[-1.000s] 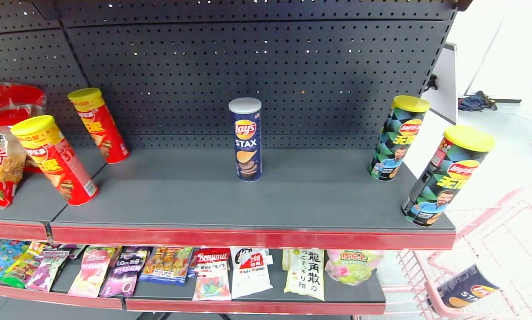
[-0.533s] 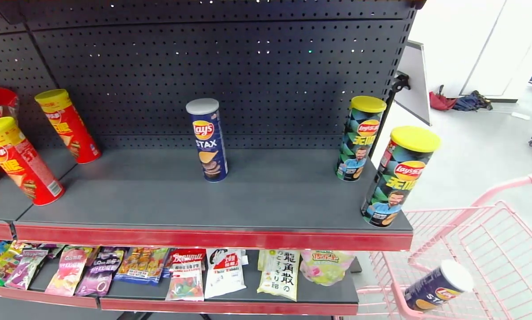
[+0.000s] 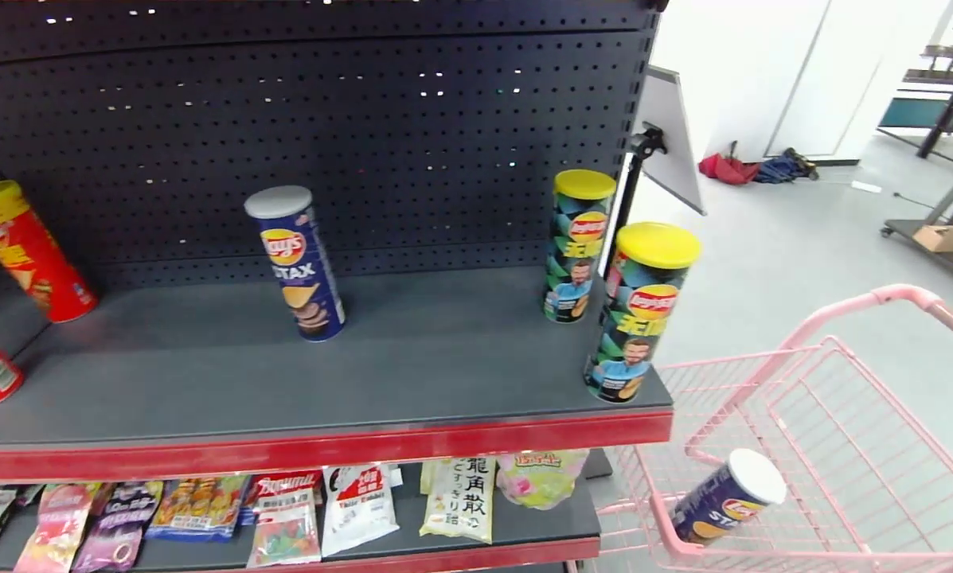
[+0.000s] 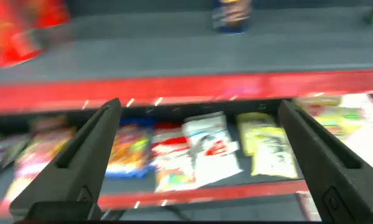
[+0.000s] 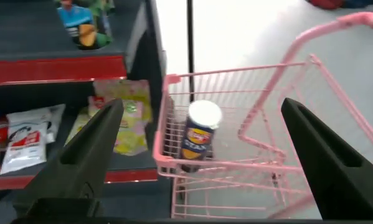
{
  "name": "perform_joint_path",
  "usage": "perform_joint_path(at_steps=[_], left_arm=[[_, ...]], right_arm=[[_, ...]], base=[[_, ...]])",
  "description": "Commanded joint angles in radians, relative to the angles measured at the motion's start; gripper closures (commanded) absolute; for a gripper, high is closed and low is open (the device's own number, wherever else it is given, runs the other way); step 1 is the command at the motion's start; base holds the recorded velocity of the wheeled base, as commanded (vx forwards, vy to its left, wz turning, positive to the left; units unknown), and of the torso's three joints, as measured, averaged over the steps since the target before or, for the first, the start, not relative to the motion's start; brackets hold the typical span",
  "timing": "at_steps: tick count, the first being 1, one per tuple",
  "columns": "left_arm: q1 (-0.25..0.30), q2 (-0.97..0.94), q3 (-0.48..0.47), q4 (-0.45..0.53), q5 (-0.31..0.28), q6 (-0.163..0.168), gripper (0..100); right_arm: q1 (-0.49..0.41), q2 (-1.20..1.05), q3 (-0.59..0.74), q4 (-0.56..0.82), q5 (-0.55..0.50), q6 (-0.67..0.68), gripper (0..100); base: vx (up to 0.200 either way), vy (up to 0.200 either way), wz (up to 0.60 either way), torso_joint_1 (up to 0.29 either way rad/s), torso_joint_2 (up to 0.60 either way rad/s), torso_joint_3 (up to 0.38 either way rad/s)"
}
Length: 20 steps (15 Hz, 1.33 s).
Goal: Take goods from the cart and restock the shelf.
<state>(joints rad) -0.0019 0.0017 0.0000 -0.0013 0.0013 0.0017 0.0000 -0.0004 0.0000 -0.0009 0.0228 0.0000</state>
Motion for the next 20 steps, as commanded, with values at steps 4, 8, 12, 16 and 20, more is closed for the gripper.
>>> perform_joint_path(at_steps=[4,8,12,16,20], left_arm=[[-0.001,0.000,0.000,0.000,0.002,0.000,0],[-0.001,0.000,0.000,0.001,0.000,0.000,0],[-0.001,0.000,0.000,0.000,0.000,0.000,0],[-0.001,0.000,0.000,0.001,0.000,0.000,0],[-0.001,0.000,0.000,0.001,0.002,0.000,0]], right_arm=[[-0.002,0.000,0.000,-0.001,0.002,0.000,0],[-0.002,0.000,0.000,-0.001,0.000,0.002,0],[-0.002,0.000,0.000,-0.001,0.000,0.000,0],[-0.002,0.000,0.000,-0.001,-0.001,0.002,0],[-0.002,0.000,0.000,-0.001,-0.001,0.000,0]], base=[[0.000,0.000,-0.60,0.001,0.00,0.005],[0.000,0.000,-0.30,0.001,0.00,-0.001],[0.000,0.000,0.00,0.000,0.00,0.000],[0.000,0.000,0.00,-0.094,0.22,0.127],[0.000,0.000,0.00,-0.139,0.34,0.195]])
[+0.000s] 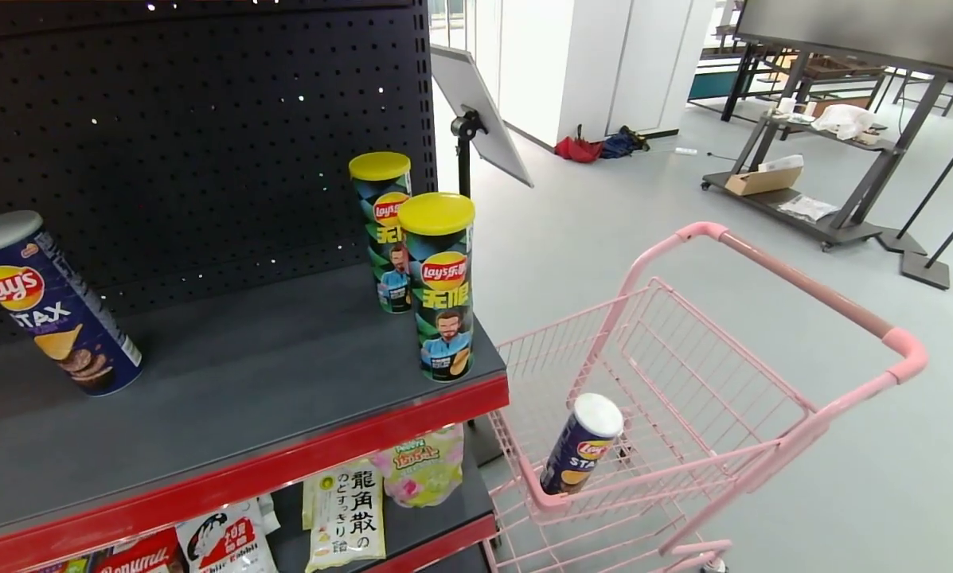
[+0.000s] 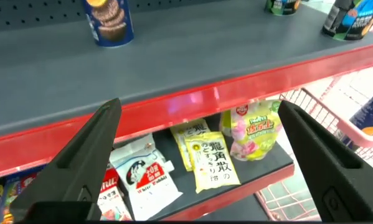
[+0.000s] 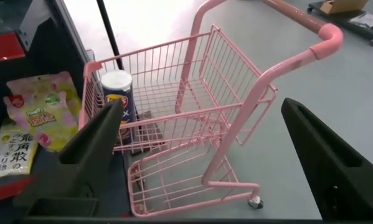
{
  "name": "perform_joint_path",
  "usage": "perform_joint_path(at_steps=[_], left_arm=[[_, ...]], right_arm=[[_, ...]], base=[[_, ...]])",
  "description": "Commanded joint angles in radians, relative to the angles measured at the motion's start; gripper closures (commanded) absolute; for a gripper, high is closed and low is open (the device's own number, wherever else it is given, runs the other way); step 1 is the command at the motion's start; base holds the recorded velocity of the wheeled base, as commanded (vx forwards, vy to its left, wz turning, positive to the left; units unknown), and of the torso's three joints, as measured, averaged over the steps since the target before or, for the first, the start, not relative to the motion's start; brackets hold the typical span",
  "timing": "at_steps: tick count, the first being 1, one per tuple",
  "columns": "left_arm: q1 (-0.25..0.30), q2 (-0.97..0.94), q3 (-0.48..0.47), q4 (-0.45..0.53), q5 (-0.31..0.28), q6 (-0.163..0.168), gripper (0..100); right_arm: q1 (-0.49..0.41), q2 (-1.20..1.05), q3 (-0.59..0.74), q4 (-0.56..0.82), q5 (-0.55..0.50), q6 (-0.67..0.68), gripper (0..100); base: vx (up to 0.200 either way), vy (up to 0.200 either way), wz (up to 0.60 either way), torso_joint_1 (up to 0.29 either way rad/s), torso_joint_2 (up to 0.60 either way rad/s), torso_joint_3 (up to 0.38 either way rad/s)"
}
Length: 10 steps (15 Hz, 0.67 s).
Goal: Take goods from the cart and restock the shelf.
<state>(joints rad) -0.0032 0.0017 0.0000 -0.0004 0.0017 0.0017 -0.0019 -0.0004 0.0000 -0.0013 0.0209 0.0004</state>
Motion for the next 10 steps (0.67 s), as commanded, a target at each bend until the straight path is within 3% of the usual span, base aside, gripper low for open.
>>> perform_joint_path(at_steps=[1,10], left_arm=[[0.000,0.000,0.000,-0.001,0.000,0.000,0],[0.000,0.000,0.000,0.000,0.001,0.000,0]], right_arm=[[0.000,0.000,0.000,0.000,0.001,0.000,0],[0.000,0.000,0.000,0.000,-0.001,0.003,0]], base=[[0.000,0.000,0.00,-0.139,0.35,0.207],[0.000,0.000,0.00,-0.144,0.37,0.227]])
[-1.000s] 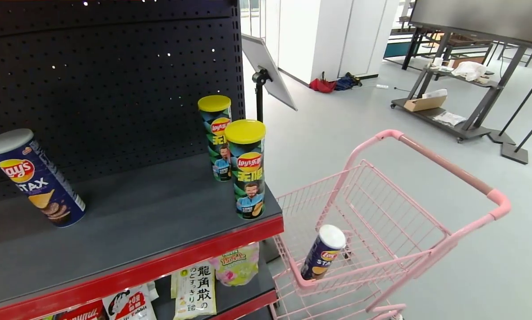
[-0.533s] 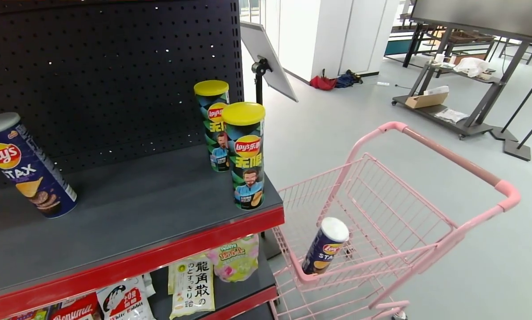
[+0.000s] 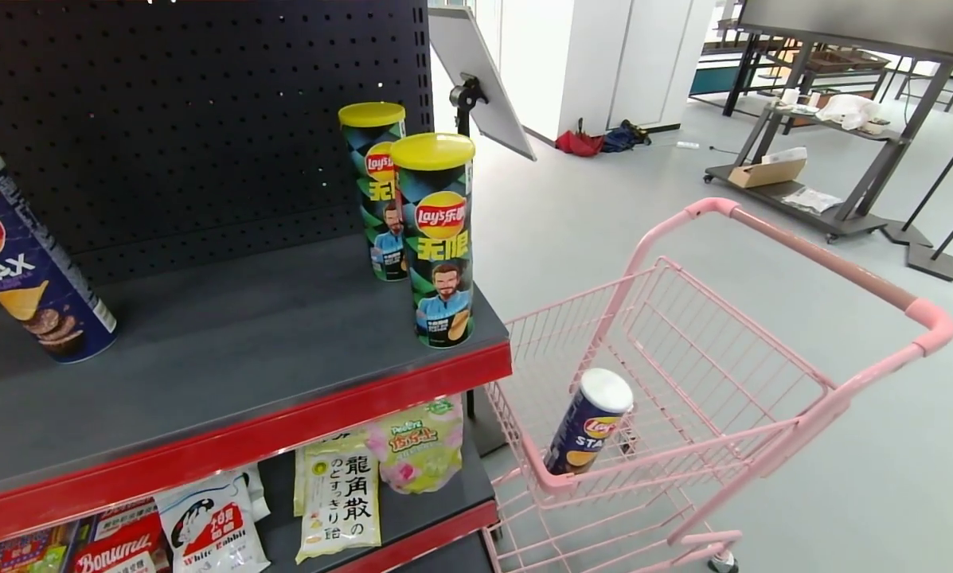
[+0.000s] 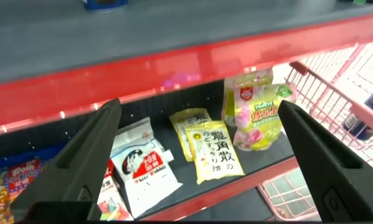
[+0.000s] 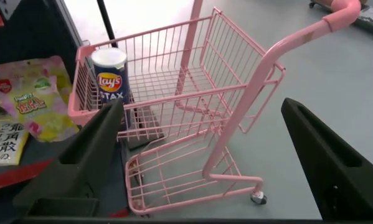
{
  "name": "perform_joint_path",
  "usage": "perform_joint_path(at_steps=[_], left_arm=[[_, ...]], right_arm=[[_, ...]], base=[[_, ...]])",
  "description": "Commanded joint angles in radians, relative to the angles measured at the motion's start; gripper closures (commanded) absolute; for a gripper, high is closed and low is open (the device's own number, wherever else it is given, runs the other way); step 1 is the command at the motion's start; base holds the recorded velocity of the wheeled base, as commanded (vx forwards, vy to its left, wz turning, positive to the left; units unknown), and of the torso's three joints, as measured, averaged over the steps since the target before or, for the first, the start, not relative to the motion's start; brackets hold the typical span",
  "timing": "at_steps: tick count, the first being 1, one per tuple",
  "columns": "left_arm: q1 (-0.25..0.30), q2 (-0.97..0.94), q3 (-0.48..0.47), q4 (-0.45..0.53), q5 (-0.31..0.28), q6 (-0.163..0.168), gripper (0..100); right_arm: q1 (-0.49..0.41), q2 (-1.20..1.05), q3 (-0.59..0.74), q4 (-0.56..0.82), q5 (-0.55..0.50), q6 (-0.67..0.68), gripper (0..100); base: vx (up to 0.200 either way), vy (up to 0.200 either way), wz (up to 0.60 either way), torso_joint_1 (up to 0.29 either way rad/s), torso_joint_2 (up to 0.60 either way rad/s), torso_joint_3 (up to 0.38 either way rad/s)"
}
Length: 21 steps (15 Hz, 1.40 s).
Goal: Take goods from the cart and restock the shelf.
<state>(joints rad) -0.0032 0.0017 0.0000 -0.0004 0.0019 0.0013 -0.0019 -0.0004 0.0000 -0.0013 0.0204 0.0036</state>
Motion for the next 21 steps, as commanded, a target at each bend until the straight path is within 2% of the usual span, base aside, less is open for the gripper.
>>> perform_joint_path(at_steps=[1,9,12,13,14,15,16,17,18,20,21], left_arm=[[0.000,0.000,0.000,-0.001,0.001,0.000,0],[0.000,0.000,0.000,0.000,0.001,0.000,0],[0.000,0.000,0.000,-0.001,0.000,0.000,0],[0.000,0.000,0.000,0.000,0.000,0.000,0],[0.000,0.000,0.000,-0.001,0.001,0.000,0],[0.000,0.000,0.000,0.000,0.000,0.000,0],[0.000,0.000,0.000,-0.001,0.001,0.002,0],[0.000,0.000,0.000,-0.001,0.000,0.002,0],[0.000,0.000,0.000,0.000,0.001,0.000,0],[0.000,0.000,0.000,-0.001,0.004,0.000,0],[0.000,0.000,0.000,-0.001,0.010,0.000,0]], right_arm=[[0.000,0.000,0.000,0.000,0.000,-0.001,0],[0.000,0.000,0.000,0.000,0.001,-0.001,0],[-0.001,0.008,-0.003,0.006,0.000,-0.007,0],[0.016,0.050,-0.044,-0.008,0.039,-0.036,0],[0.030,0.195,-0.190,-0.016,0.085,-0.022,0],[0.042,0.510,-0.459,-0.029,0.105,0.095,0],[0.074,0.669,-0.592,-0.034,0.141,0.147,0],[0.129,0.780,-0.600,-0.052,0.173,0.134,0],[0.169,0.875,-0.555,-0.098,0.173,0.131,0],[0.188,1.080,-0.459,-0.327,0.174,0.139,0],[0.201,1.294,-0.333,-0.646,0.188,0.133,0]], base=[[0.000,0.000,0.00,-0.173,0.47,0.290],[0.000,0.000,0.00,-0.176,0.52,0.348],[0.000,0.000,0.00,-0.045,0.15,0.108],[0.000,0.000,0.00,0.000,0.00,0.000],[0.000,0.000,0.00,0.000,0.00,0.000],[0.000,0.000,0.00,0.000,0.00,0.000],[0.000,0.000,0.00,0.000,0.00,0.000],[0.000,0.000,0.00,0.000,0.00,0.000],[0.000,0.000,0.00,0.000,0.00,0.000],[0.000,0.000,0.00,0.000,0.00,0.000],[0.000,0.000,0.00,0.000,0.00,0.000]])
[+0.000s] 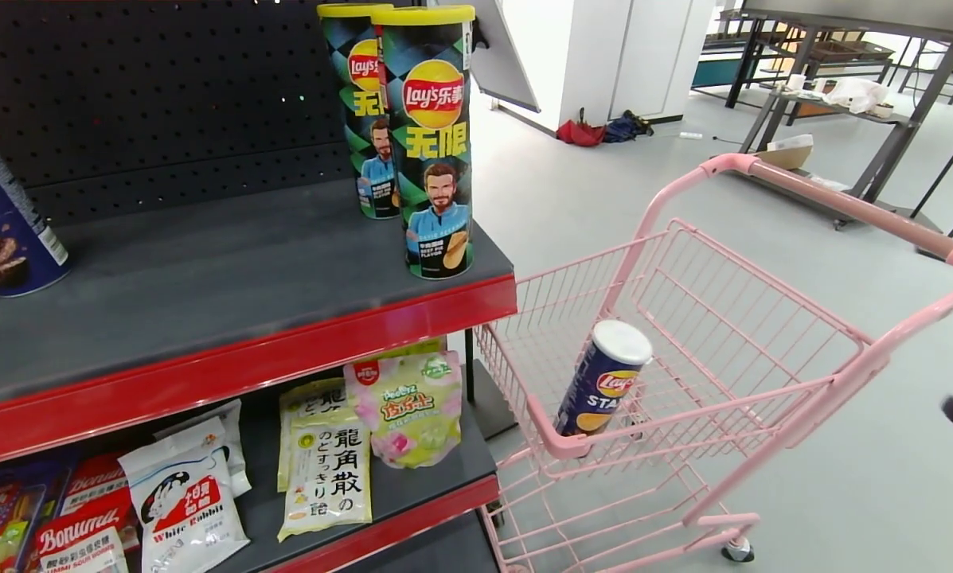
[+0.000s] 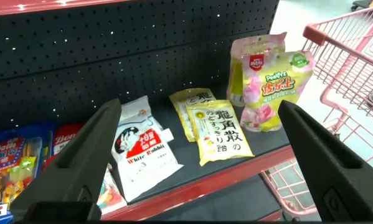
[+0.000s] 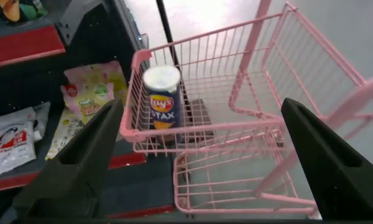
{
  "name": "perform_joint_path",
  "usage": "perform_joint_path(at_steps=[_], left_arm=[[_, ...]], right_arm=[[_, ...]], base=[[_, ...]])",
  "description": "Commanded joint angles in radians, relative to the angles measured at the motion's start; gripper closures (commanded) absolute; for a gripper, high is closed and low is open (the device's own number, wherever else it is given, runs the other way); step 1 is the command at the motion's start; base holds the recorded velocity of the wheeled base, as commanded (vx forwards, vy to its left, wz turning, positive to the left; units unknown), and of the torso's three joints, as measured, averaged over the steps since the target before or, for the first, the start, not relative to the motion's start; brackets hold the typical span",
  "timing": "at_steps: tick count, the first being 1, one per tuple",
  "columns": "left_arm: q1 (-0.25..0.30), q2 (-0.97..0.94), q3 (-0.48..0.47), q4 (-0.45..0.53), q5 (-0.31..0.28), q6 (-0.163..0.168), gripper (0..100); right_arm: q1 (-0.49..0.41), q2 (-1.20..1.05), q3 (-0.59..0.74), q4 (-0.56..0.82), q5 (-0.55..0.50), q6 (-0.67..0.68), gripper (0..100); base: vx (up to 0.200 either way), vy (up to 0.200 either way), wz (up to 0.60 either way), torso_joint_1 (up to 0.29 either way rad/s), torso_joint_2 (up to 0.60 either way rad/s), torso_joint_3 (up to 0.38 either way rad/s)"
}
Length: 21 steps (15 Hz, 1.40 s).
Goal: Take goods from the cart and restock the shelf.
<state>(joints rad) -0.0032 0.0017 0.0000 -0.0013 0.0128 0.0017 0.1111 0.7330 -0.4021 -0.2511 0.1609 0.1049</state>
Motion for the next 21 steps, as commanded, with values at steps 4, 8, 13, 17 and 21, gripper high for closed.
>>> perform_joint_path(at_steps=[4,8,13,17,21], left_arm=[[0.000,0.000,0.000,0.000,0.000,0.001,0],[0.000,0.000,0.000,0.000,0.000,0.004,0],[0.000,0.000,0.000,0.000,0.003,0.008,0],[0.000,0.000,0.000,0.000,0.007,0.008,0],[0.000,0.000,0.000,0.000,0.006,0.009,0]], right_arm=[[0.162,0.881,0.226,-0.789,0.057,0.038,0],[0.206,1.008,0.143,-0.829,0.120,0.029,0],[0.206,1.108,0.042,-0.829,0.120,0.035,0],[0.206,1.197,-0.034,-0.853,0.120,0.039,0],[0.206,1.240,-0.090,-0.856,0.118,0.059,0]], base=[[0.000,0.000,0.00,0.000,0.00,0.000],[0.000,0.000,0.00,0.000,0.00,0.000],[0.000,0.000,0.00,0.000,0.00,0.000],[0.000,0.000,0.00,0.000,0.00,0.000],[0.000,0.000,0.00,0.000,0.00,0.000]])
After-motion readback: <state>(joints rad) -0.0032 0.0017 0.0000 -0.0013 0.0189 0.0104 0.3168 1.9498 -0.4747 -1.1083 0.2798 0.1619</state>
